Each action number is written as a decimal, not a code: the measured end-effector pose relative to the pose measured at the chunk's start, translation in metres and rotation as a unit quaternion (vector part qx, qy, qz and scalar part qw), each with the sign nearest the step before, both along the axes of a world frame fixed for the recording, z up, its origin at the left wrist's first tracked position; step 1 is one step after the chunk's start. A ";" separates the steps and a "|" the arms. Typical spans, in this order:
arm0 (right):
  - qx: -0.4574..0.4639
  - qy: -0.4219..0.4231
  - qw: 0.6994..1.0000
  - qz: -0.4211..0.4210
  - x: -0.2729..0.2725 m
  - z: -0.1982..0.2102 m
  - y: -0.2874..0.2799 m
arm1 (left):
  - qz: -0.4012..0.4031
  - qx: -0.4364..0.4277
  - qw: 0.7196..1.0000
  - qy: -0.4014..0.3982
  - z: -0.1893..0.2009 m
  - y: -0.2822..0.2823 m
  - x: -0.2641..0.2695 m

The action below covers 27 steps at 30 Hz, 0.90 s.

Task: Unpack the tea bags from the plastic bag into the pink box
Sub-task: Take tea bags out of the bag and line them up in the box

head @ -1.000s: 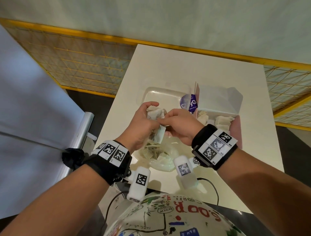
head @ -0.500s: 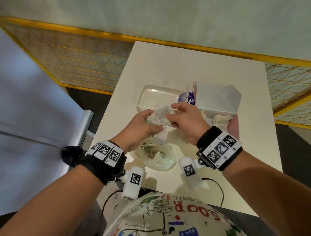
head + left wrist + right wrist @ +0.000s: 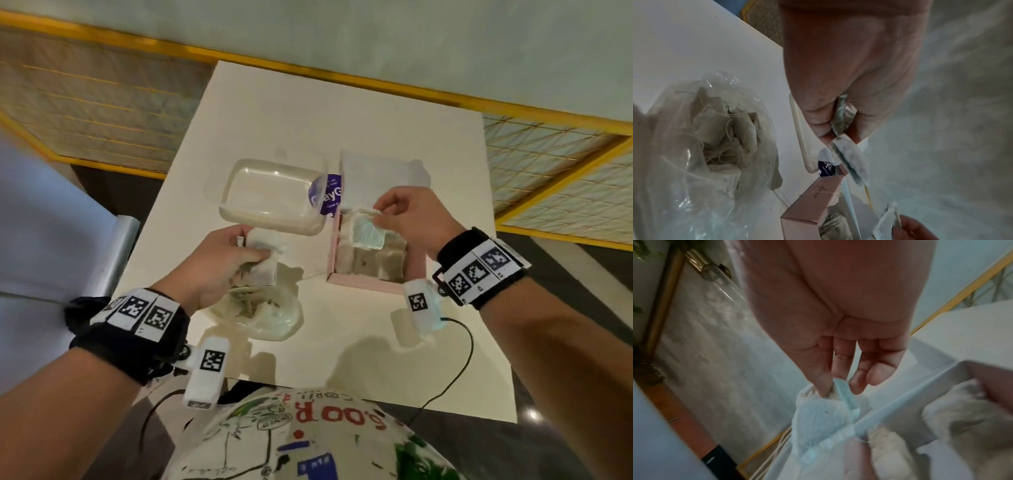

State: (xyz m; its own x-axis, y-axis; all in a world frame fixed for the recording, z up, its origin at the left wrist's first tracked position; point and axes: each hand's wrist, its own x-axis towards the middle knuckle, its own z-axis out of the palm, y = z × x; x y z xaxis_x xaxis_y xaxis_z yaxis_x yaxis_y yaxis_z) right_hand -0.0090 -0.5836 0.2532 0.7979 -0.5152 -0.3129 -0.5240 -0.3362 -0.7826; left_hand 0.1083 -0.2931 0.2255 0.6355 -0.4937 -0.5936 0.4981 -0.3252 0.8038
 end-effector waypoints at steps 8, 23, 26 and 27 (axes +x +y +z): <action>0.021 0.018 0.999 -0.032 -0.026 -0.033 -0.038 | -0.002 0.037 0.999 0.022 -0.004 -0.024 -0.019; -0.330 0.272 0.847 0.315 -0.032 -0.092 -0.031 | 0.076 0.089 0.993 0.010 -0.005 -0.005 -0.018; -0.423 0.242 0.805 0.337 -0.026 -0.081 -0.026 | 0.079 0.082 0.993 0.011 -0.005 -0.006 -0.020; -0.433 0.223 0.802 0.346 -0.023 -0.079 -0.022 | 0.077 0.081 0.994 0.012 -0.005 -0.006 -0.021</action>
State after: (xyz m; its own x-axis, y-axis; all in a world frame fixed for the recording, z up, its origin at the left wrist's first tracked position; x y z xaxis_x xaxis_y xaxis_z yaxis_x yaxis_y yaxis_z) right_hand -0.0324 -0.6058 0.1742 0.8948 -0.1753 -0.4105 -0.1404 -0.9835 0.1139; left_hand 0.0870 -0.2995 0.2205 0.6809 -0.2883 -0.6732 0.5709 -0.3667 0.7345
